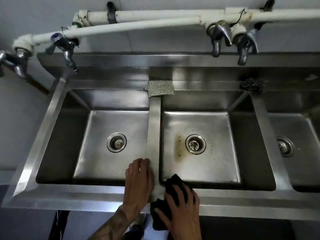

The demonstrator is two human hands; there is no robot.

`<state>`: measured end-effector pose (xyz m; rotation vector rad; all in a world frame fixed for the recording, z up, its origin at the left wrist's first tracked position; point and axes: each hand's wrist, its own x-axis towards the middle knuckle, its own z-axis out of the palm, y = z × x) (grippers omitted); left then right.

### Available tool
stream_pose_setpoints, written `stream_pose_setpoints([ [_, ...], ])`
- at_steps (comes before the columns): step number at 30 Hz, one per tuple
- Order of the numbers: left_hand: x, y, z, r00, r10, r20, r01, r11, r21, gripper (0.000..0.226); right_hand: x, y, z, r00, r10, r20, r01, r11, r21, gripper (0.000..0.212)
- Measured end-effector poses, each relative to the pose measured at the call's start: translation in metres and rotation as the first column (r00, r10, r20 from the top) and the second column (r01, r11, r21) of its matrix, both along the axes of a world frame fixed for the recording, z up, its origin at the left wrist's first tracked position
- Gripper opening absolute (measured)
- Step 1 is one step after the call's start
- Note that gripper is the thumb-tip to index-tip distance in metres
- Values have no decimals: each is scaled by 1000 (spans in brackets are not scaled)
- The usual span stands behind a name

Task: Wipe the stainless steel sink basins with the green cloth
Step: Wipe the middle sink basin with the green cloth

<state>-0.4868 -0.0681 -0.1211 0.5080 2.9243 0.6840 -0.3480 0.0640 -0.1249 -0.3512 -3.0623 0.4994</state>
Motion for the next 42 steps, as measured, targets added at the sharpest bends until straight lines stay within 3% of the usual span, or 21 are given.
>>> stream_pose_setpoints([
  [5, -61, 31, -13, 987, -152, -58, 149, 987, -54, 38, -18, 11, 0, 963, -268, -34, 269, 963, 31, 40],
  [10, -107, 53, -25, 976, -188, -108, 178, 979, -97, 35, -63, 45, -4, 933, -353, 72, 348, 935, 71, 37],
  [13, -129, 71, -26, 975, -166, -145, 152, 983, -104, 35, -108, 80, -12, 910, -414, 38, 413, 910, 38, 36],
  [18, -165, 107, -31, 980, -91, -178, 71, 991, -113, 39, -205, 120, -50, 943, -328, -58, 329, 944, 7, 41],
  [22, -176, 116, -46, 980, -55, -192, 35, 994, -105, 44, -267, 133, -110, 968, -248, -26, 248, 969, -6, 51],
  [30, -194, 120, -51, 973, -72, -218, 40, 988, -147, 59, -291, 131, -184, 986, -167, 23, 167, 986, -1, 59],
  [37, -199, 125, -55, 978, -58, -201, 30, 990, -136, 61, -316, 112, -224, 958, -277, 78, 276, 961, 24, 67],
  [42, -200, 125, -53, 977, -71, -203, 39, 987, -156, 60, -303, 133, -232, 987, -143, 72, 140, 989, 42, 67],
])
